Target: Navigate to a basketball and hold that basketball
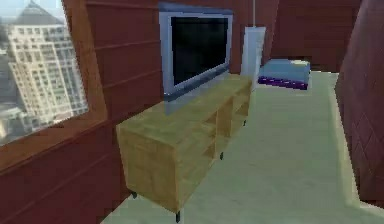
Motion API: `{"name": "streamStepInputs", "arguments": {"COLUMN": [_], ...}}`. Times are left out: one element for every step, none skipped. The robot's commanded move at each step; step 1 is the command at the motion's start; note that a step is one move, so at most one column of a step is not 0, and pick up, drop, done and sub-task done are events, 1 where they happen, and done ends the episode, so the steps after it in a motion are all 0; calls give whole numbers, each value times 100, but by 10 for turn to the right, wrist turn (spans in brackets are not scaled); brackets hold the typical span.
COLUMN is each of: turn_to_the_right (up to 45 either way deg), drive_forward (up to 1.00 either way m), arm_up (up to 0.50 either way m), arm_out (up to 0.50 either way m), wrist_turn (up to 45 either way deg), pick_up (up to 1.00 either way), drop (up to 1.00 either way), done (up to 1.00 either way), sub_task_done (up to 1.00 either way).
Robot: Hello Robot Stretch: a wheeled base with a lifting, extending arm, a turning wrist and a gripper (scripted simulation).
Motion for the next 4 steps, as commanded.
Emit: {"name": "streamStepInputs", "arguments": {"turn_to_the_right": [-450, -450, -150, 0], "drive_forward": [0, 0, 0, 40], "arm_up": [0, 0, 0, 0], "arm_out": [0, 0, 0, 0], "wrist_turn": [0, 0, 0, 0], "pick_up": [0, 0, 0, 0], "drop": [0, 0, 0, 0], "done": [0, 0, 0, 0], "sub_task_done": [0, 0, 0, 0]}}
